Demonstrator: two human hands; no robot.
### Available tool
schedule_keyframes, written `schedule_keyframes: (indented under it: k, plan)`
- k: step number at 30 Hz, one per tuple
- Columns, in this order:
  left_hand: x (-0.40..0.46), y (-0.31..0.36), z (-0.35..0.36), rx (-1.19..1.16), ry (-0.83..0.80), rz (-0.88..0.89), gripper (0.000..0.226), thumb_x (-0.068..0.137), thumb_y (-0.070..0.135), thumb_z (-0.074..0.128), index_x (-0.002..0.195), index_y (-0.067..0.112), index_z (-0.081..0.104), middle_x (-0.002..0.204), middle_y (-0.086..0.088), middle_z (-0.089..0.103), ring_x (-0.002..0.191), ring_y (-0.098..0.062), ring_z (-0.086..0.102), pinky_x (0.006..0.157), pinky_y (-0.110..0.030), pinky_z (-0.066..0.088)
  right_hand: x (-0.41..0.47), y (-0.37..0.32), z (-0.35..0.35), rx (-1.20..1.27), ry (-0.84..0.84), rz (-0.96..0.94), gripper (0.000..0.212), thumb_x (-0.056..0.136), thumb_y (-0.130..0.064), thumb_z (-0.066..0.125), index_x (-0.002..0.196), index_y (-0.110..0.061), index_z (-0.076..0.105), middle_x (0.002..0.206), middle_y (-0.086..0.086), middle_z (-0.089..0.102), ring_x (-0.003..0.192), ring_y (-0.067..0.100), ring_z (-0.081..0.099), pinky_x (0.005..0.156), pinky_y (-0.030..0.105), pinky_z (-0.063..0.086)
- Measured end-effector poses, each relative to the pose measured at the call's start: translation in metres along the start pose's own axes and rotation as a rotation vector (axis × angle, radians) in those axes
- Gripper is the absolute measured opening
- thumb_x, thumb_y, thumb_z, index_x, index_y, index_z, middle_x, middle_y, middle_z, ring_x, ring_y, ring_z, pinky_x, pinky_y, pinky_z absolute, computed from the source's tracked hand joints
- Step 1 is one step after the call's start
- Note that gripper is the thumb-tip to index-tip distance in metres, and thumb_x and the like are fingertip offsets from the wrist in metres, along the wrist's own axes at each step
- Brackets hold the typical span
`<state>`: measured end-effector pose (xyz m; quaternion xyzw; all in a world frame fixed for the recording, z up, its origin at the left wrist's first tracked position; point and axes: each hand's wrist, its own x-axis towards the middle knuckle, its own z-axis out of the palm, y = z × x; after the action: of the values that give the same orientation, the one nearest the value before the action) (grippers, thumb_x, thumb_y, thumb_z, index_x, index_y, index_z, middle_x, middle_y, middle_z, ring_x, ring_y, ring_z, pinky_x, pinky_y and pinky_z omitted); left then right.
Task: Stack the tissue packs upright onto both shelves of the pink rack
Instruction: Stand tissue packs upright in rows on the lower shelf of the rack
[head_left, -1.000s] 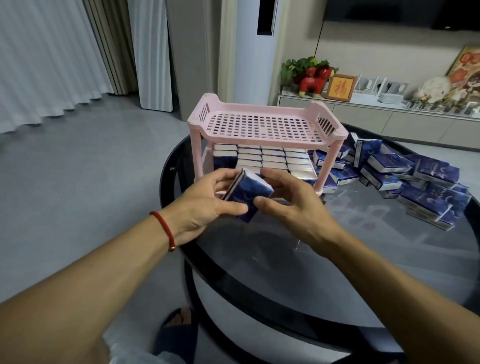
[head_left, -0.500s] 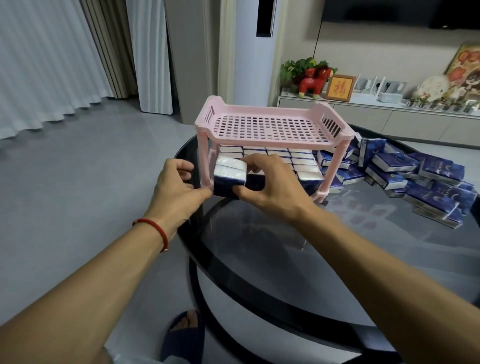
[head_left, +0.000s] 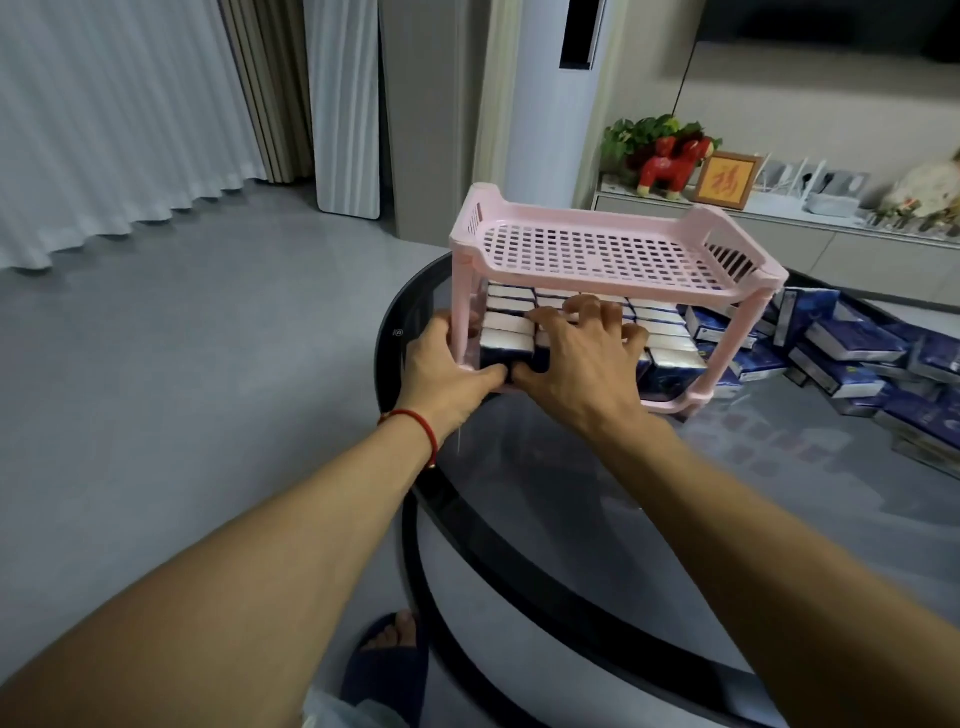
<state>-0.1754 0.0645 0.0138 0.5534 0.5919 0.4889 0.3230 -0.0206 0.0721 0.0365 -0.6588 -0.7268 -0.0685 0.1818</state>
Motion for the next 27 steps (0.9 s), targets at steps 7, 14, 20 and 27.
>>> schedule_keyframes:
  k: [7,14,20,27]
  plan:
    - [0.007,-0.008,0.013,0.017,0.122,-0.004,0.044,0.078,0.024,0.088,0.116,0.021,0.065,0.106,0.0,0.071,0.092,-0.018,0.069,0.077,-0.026,0.059,-0.02,0.0,0.007,0.057,0.15,-0.138,0.046,0.083,-0.034,0.067,0.125,-0.025,0.053,0.143,0.009,0.045,0.13,0.033,0.041,0.104,0.054,0.031]
    - [0.013,-0.013,0.016,0.022,0.107,0.009,0.051,0.076,0.026,0.09,0.122,0.02,0.069,0.107,0.001,0.071,0.092,-0.017,0.067,0.072,-0.016,0.051,-0.022,0.011,0.012,-0.146,0.008,-0.364,0.033,0.085,-0.04,0.062,0.117,-0.036,0.068,0.167,0.011,0.021,0.153,0.034,0.016,0.116,0.063,0.016]
    - [0.019,-0.02,0.013,0.088,0.049,-0.003,0.056,0.077,0.011,0.085,0.127,0.022,0.063,0.113,-0.003,0.065,0.096,-0.021,0.066,0.082,-0.029,0.059,-0.015,0.0,0.013,-0.23,-0.002,-0.364,0.035,0.091,-0.054,0.046,0.107,-0.039,0.073,0.164,0.005,0.027,0.149,0.03,0.024,0.116,0.063,0.013]
    - [0.026,-0.029,0.018,0.107,0.045,-0.017,0.062,0.077,0.013,0.085,0.131,0.027,0.058,0.124,-0.007,0.057,0.097,-0.023,0.067,0.085,-0.03,0.059,-0.013,0.002,0.014,-0.268,0.007,-0.324,0.038,0.09,-0.055,0.046,0.116,-0.042,0.07,0.163,0.003,0.027,0.144,0.029,0.03,0.113,0.061,0.021]
